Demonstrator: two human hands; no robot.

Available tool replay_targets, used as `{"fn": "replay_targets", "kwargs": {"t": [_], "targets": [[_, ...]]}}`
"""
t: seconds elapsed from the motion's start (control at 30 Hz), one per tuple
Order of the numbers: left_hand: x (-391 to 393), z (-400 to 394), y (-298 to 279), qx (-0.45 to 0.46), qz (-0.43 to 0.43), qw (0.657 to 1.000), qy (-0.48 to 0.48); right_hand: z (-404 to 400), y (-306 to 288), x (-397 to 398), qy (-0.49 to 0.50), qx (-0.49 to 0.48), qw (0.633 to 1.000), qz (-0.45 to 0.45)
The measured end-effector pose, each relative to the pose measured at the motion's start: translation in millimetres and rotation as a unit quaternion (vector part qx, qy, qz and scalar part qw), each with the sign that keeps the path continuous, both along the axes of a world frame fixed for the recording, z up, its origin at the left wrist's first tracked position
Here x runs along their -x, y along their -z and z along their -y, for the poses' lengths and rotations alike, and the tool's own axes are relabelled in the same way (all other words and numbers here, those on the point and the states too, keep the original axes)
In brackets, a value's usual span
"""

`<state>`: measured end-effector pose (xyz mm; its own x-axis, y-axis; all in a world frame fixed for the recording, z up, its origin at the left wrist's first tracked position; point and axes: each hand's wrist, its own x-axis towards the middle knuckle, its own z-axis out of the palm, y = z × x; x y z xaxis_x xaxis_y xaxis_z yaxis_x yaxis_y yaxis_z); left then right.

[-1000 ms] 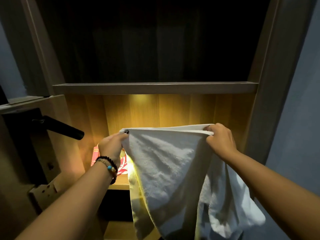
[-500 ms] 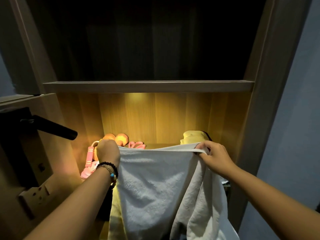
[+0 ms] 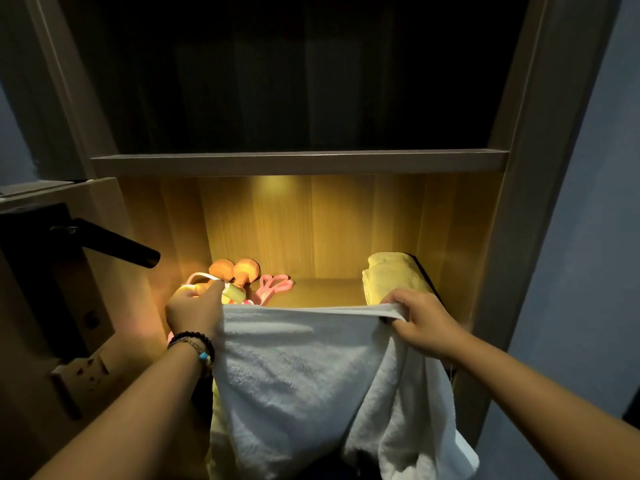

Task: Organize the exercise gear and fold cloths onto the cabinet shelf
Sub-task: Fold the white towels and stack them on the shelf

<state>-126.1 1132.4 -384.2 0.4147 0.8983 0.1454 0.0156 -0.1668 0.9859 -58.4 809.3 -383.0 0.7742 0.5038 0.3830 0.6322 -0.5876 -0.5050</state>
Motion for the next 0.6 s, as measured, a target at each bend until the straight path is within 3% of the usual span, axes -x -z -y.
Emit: {"fn": "replay_targets", "kwargs": {"t": [0.1, 0.17, 0.27, 0.37, 0.47, 0.6], "targets": [[2.3, 10.3, 0.4, -0.058, -0.024, 0.997, 0.037, -0.9, 0.3, 3.1, 0.032, -0.043, 0.999, 0.012], [7.7, 21.0, -2.5, -0.108, -0.057, 0.980, 0.156, -0.7, -0.5, 5.6, 0.041, -0.075, 0.996, 0.002], [20.5, 45.3, -11.7, -0.193, -0.125, 0.902, 0.366, -3.6, -5.5, 13.4, 0.016, -0.081, 0.997, -0.009], [30.4, 79.7, -15.8, -0.238, -0.170, 0.825, 0.484, -11.9, -11.5, 22.1, -0.011, -0.065, 0.997, -0.031], [28.2, 107.7, -7.6, -0.288, -0.206, 0.777, 0.520, -19.5, -14.4, 27.0, -0.036, -0.062, 0.996, -0.055], [21.5, 121.4, 3.1, -0.364, -0.200, 0.764, 0.494, -19.7, -7.8, 22.7, -0.040, -0.067, 0.994, -0.078]]}}
